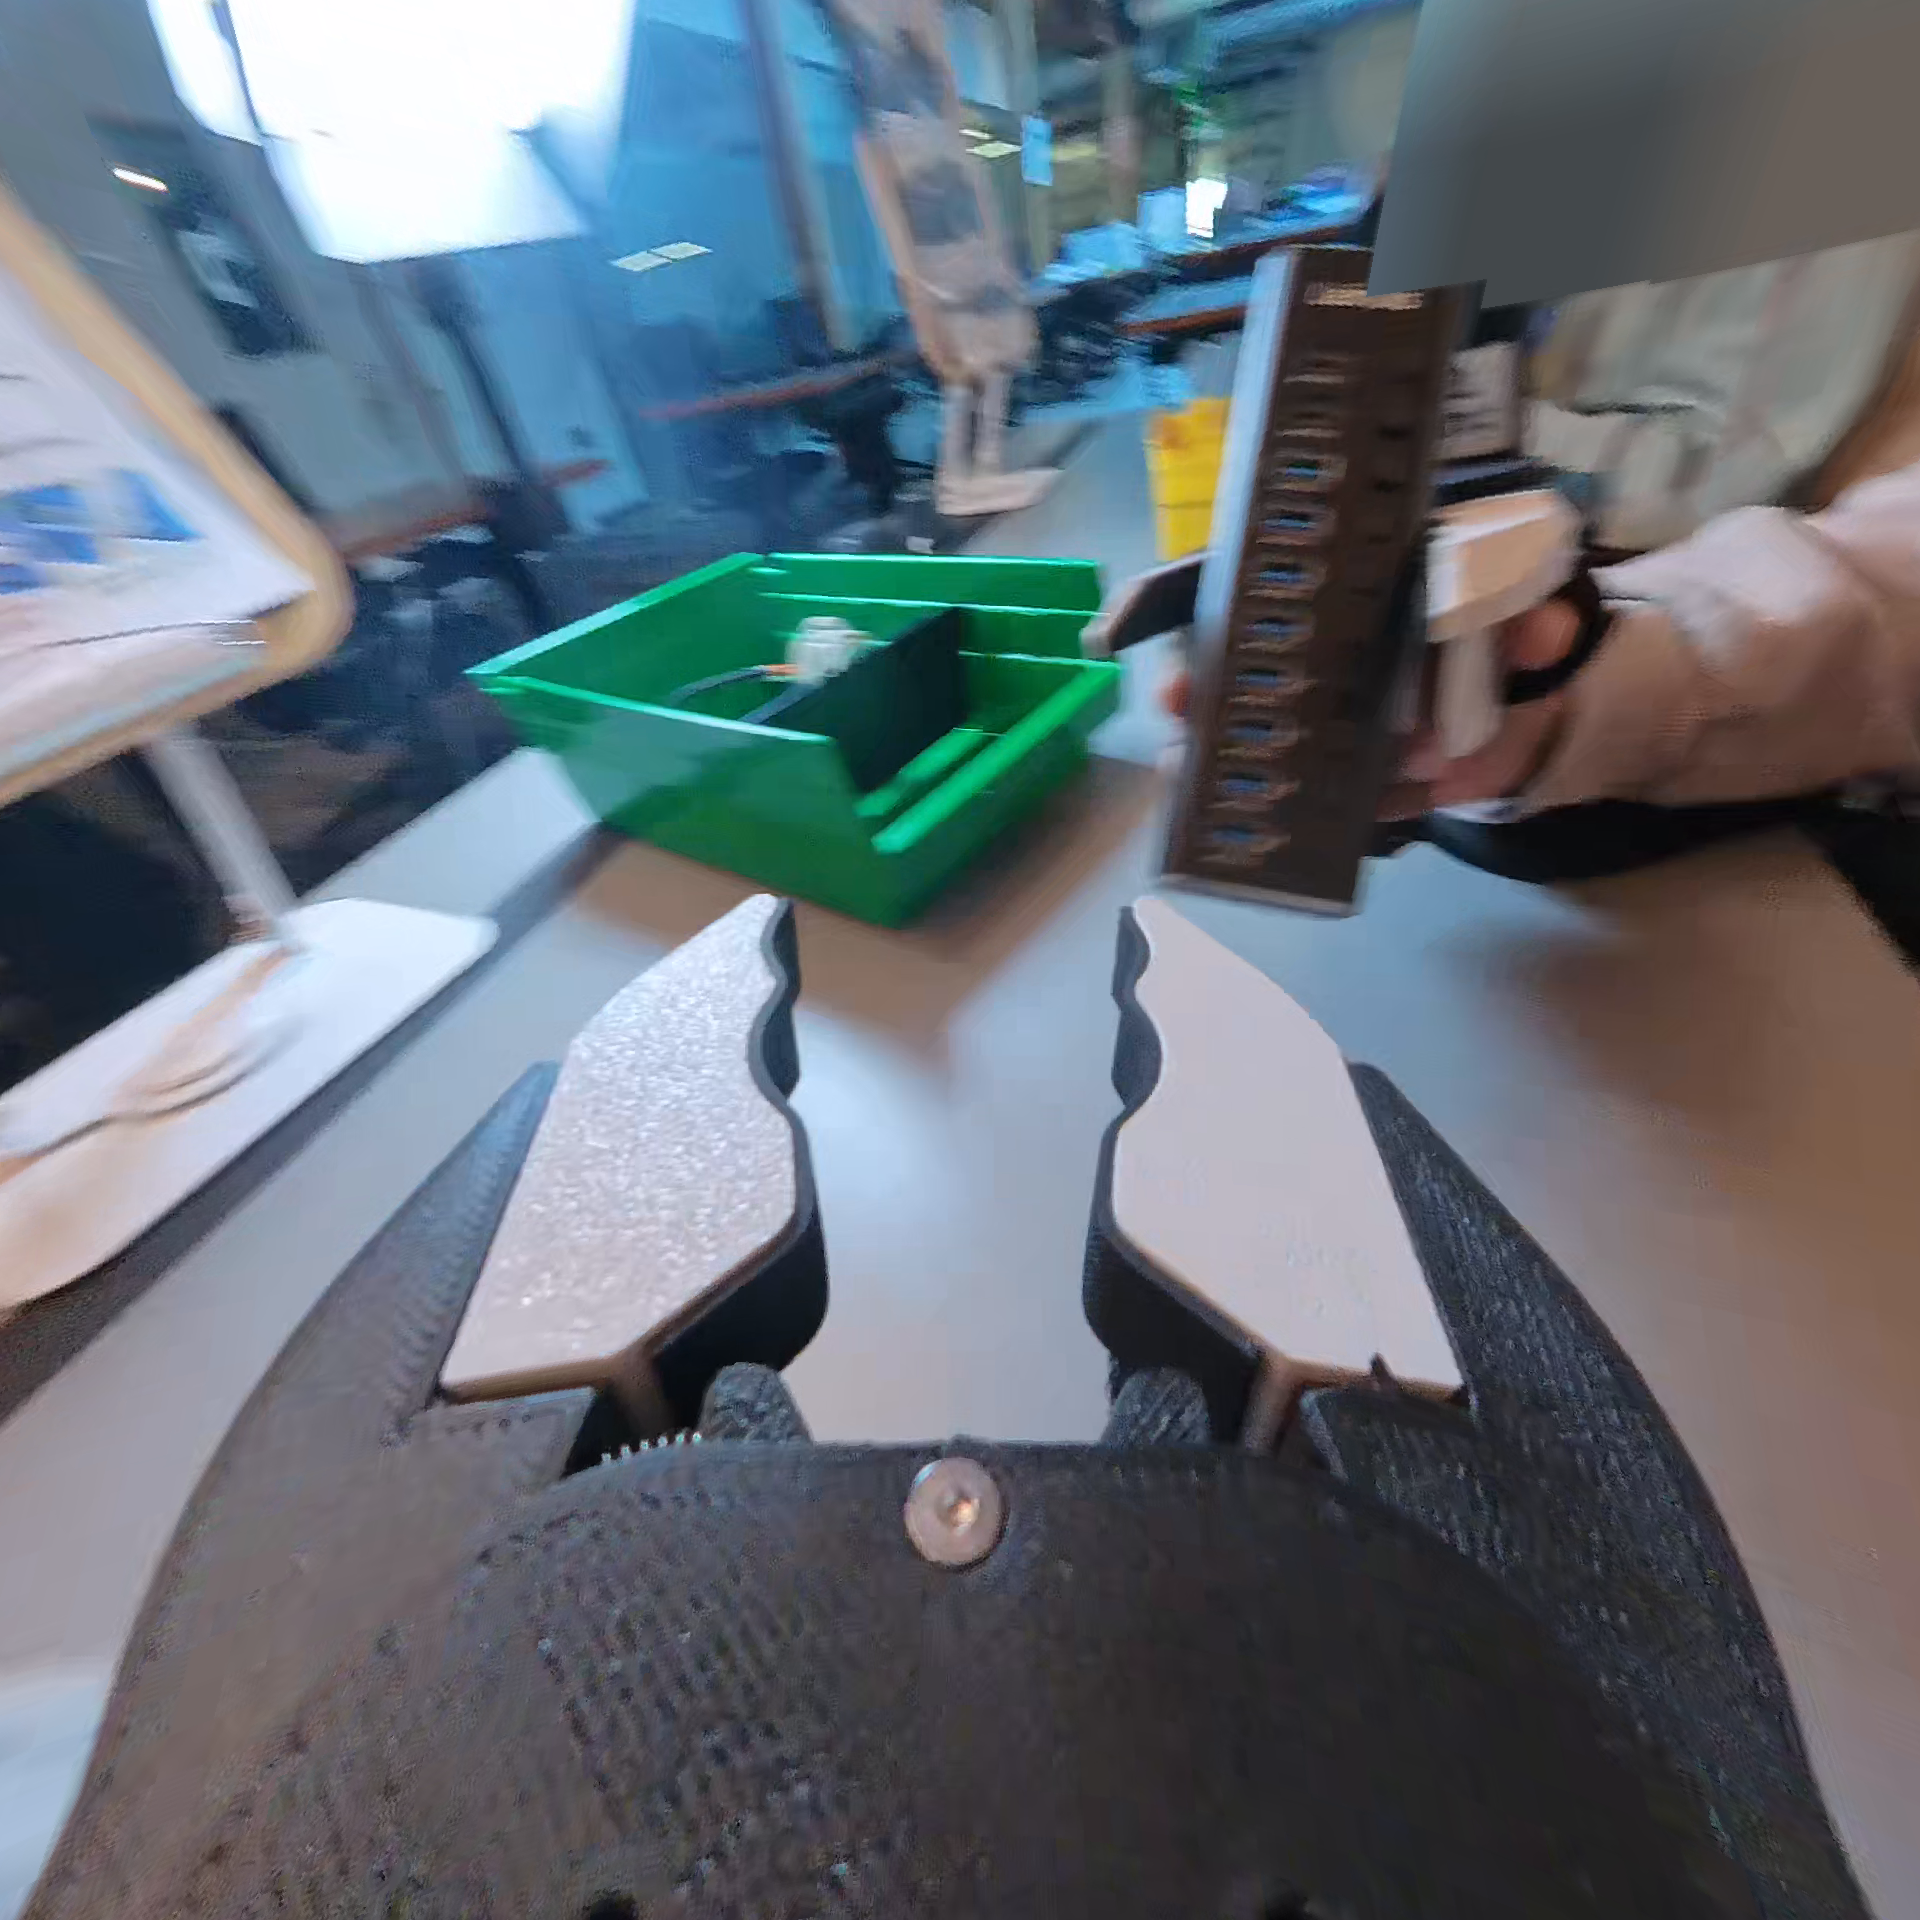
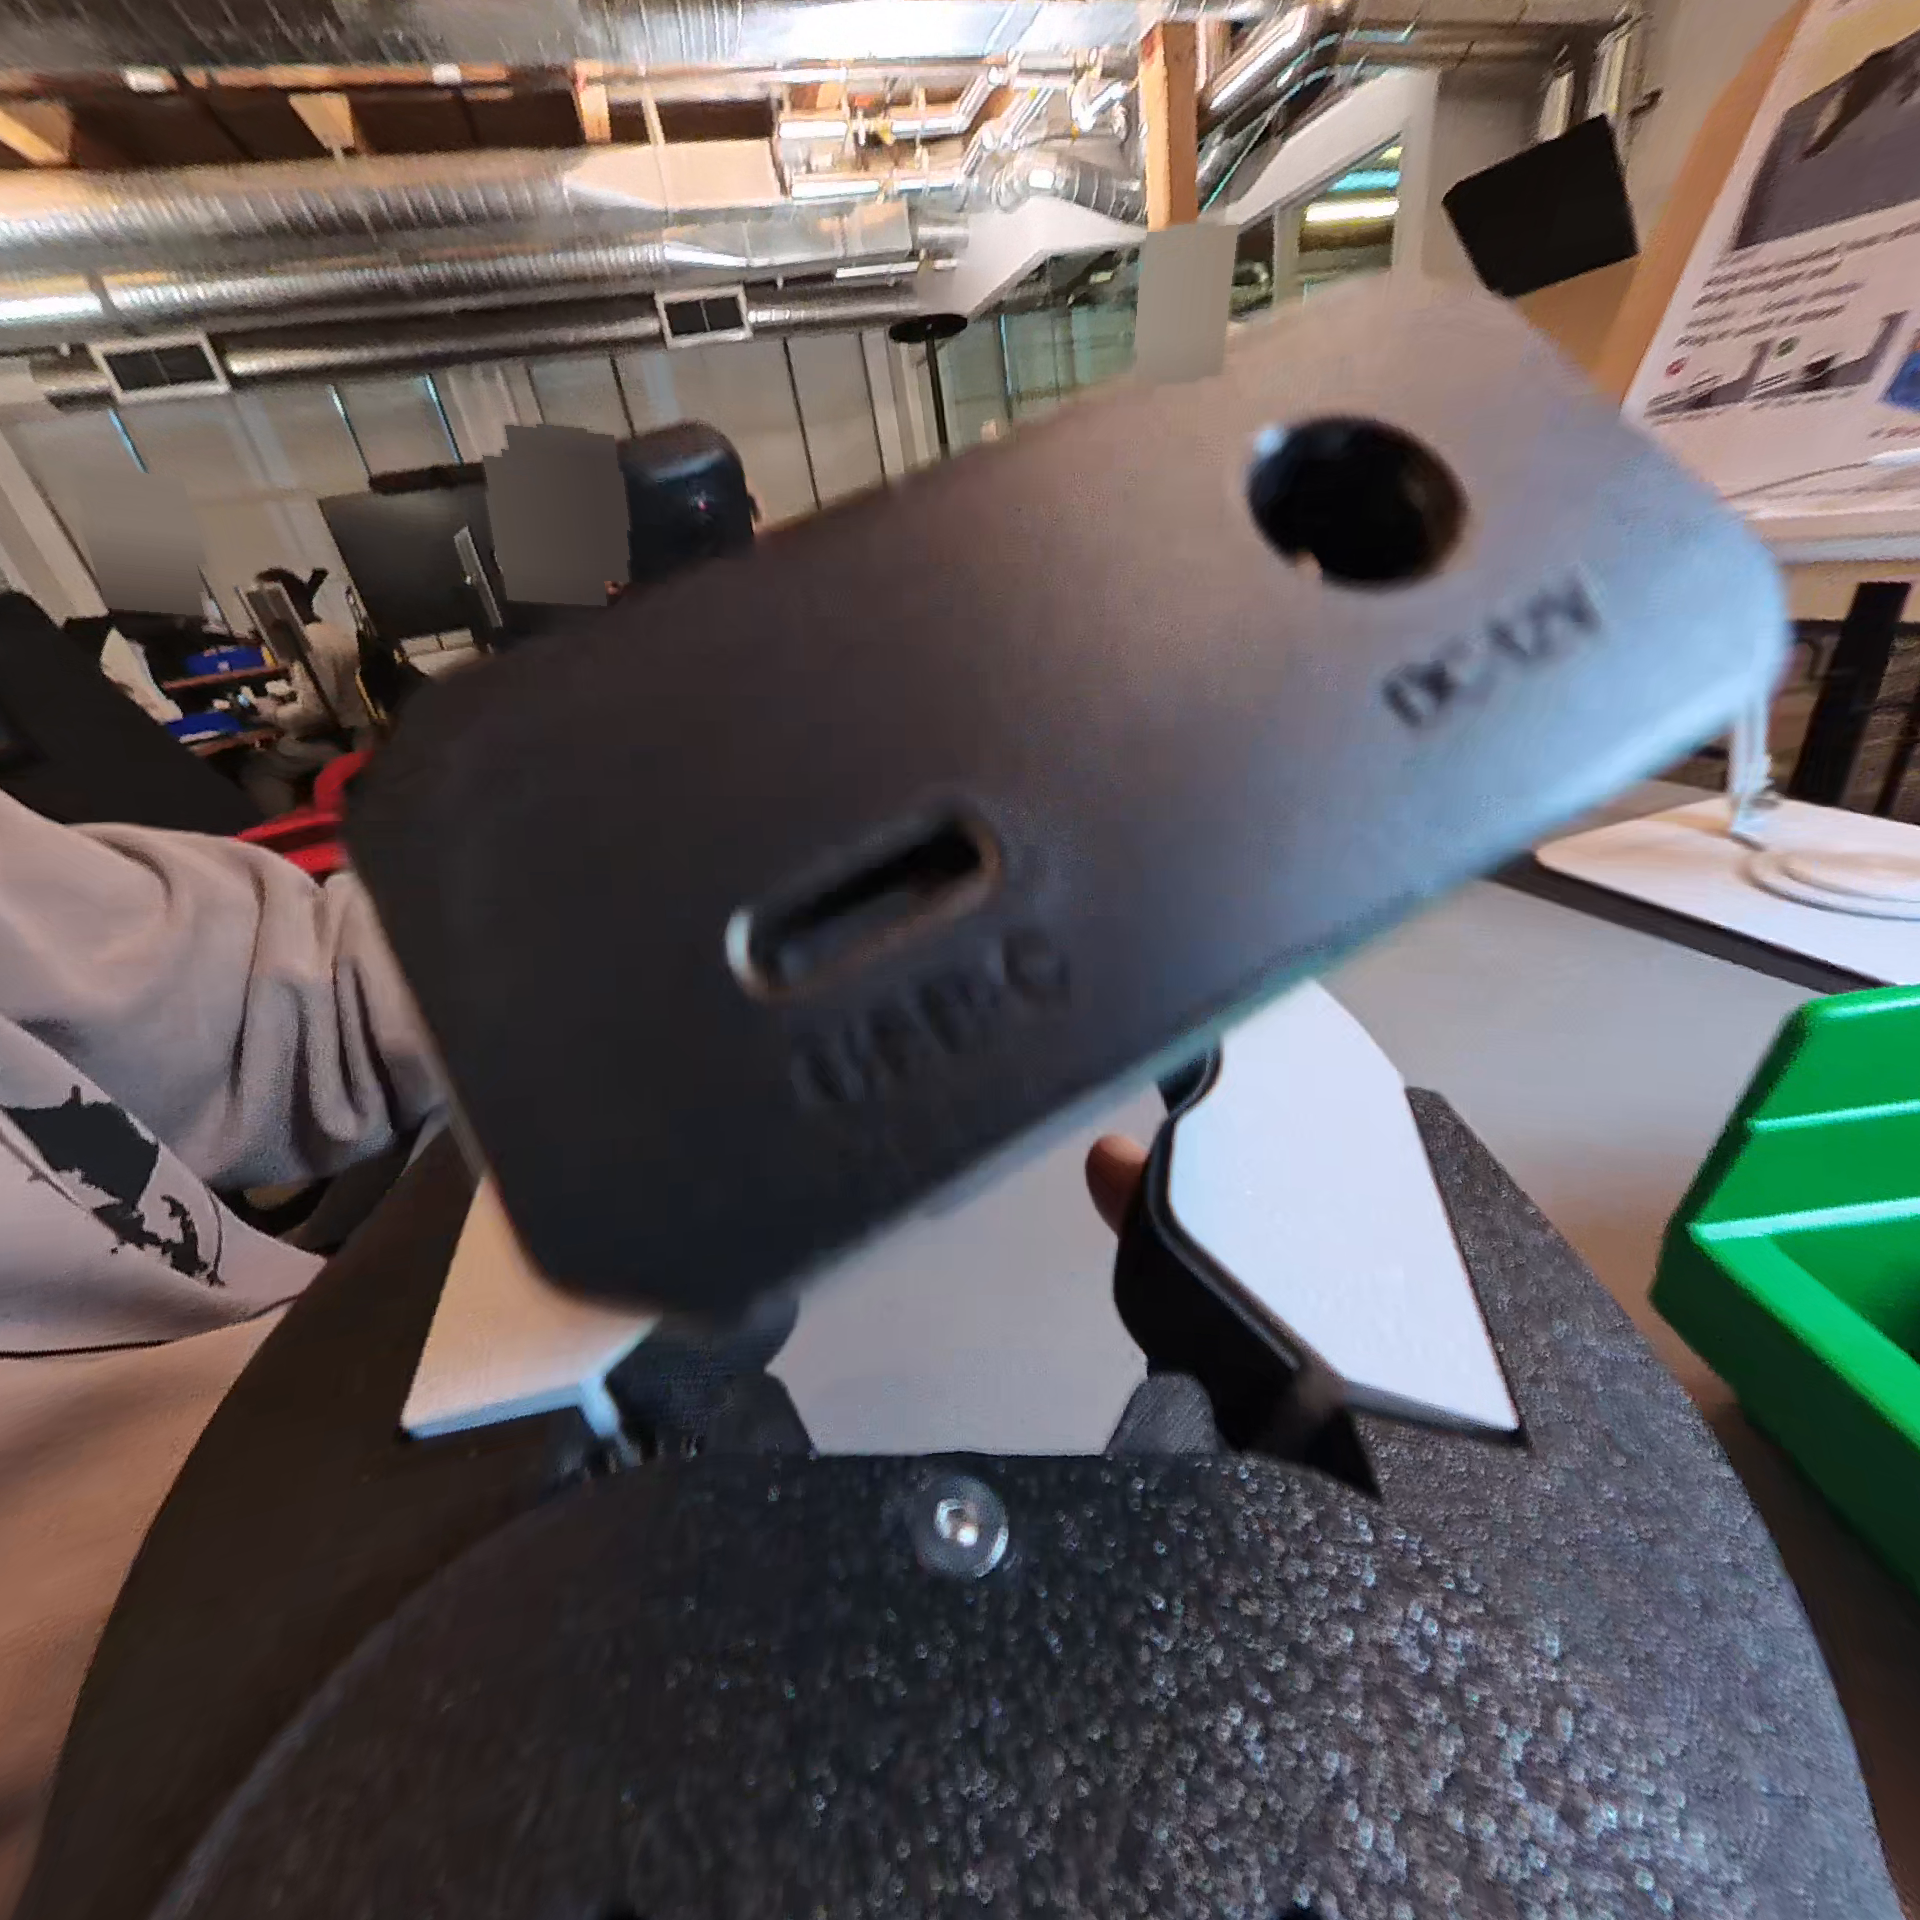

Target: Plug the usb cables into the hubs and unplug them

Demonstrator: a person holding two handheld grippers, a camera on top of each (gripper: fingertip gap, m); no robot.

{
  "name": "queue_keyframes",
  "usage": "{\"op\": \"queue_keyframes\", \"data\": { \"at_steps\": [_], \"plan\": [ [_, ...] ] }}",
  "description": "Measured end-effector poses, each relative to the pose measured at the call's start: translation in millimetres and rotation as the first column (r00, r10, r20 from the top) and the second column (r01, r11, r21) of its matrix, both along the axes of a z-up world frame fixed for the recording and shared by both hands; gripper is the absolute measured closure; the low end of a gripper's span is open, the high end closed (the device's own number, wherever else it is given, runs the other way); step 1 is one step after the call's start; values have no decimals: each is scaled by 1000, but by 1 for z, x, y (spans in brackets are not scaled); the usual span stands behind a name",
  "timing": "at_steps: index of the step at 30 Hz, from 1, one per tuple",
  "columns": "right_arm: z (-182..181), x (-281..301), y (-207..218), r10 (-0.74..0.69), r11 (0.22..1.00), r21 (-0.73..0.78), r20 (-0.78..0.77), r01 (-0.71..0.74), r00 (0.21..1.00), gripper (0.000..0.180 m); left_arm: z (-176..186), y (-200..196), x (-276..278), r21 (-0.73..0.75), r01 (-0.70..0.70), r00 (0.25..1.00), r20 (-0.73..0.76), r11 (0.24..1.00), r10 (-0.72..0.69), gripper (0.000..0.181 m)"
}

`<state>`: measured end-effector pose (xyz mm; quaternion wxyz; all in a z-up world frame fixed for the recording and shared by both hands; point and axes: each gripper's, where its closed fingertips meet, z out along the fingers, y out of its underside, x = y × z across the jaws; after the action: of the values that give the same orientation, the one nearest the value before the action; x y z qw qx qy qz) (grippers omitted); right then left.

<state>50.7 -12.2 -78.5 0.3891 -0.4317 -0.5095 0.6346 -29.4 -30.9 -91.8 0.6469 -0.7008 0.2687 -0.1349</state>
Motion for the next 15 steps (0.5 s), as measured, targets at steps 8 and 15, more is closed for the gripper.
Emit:
{"op": "queue_keyframes", "data": {
  "at_steps": [8, 15],
  "plan": [
    [11, 13, 25, -43, 999, -28, -37, 42, 998, 104, 30, -17, -155, 124, -458, 885, -33, 880, 465, 161],
    [10, 12, 18, -15, 1000, -23, -45, 14, 999, 112, 7, -12, -92, 14, -210, 977, 49, 978, 210, 137]
  ]
}}
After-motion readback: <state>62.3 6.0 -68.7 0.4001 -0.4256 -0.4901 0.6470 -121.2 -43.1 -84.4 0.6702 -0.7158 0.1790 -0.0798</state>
